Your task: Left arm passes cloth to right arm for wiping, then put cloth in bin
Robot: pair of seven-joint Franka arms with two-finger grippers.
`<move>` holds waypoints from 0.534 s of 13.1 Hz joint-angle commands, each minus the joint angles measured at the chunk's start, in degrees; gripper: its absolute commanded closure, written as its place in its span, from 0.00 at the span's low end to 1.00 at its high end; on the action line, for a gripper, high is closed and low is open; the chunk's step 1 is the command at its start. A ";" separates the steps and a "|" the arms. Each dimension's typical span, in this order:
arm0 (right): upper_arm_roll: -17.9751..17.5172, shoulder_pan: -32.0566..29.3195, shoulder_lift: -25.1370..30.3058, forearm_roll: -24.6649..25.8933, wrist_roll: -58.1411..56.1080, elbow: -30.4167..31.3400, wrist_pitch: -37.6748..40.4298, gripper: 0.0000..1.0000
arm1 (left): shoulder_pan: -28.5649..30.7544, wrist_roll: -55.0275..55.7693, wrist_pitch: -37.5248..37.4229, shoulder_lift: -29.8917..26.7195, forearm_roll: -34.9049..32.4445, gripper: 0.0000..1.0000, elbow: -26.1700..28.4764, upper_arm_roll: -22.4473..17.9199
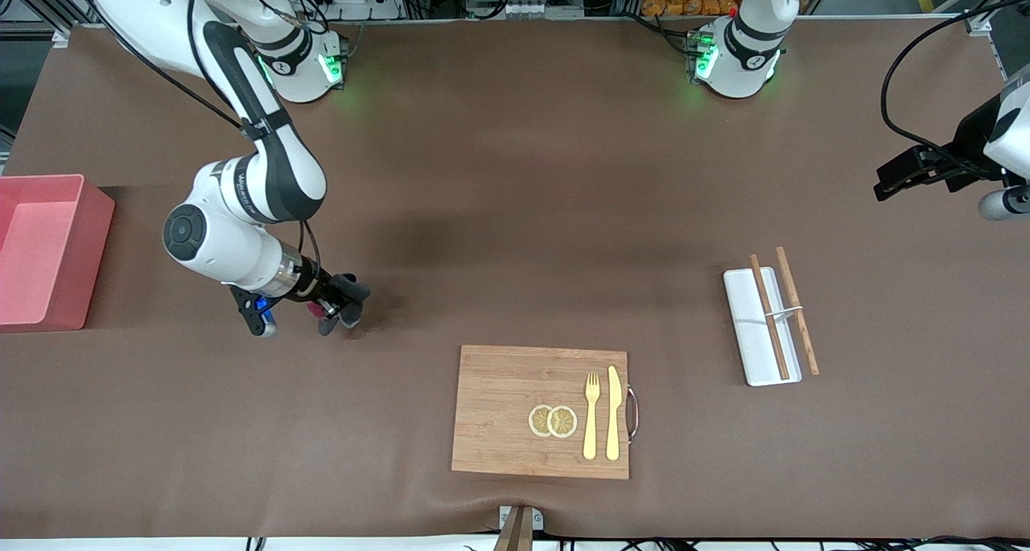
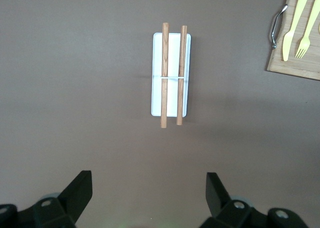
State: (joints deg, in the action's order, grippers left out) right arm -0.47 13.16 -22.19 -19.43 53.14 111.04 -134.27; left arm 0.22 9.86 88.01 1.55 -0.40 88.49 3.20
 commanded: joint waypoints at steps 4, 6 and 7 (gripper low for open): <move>4.08 -12.77 5.23 2.73 -24.70 -7.75 20.67 1.00 | 0.04 -1.24 0.59 -1.63 0.84 0.00 1.25 -0.04; 4.16 -19.45 4.61 4.65 -38.83 -12.32 24.48 1.00 | 0.04 -1.24 0.59 -1.72 0.84 0.00 1.16 0.05; 4.08 -22.01 4.35 8.32 -43.78 -14.34 26.14 1.00 | 0.13 -1.24 0.67 -1.72 0.84 0.00 1.16 0.05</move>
State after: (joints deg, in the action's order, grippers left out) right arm 4.74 -4.65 -17.03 -15.08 17.14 100.54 -111.12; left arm 0.16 9.86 88.15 1.42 -0.40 88.67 3.29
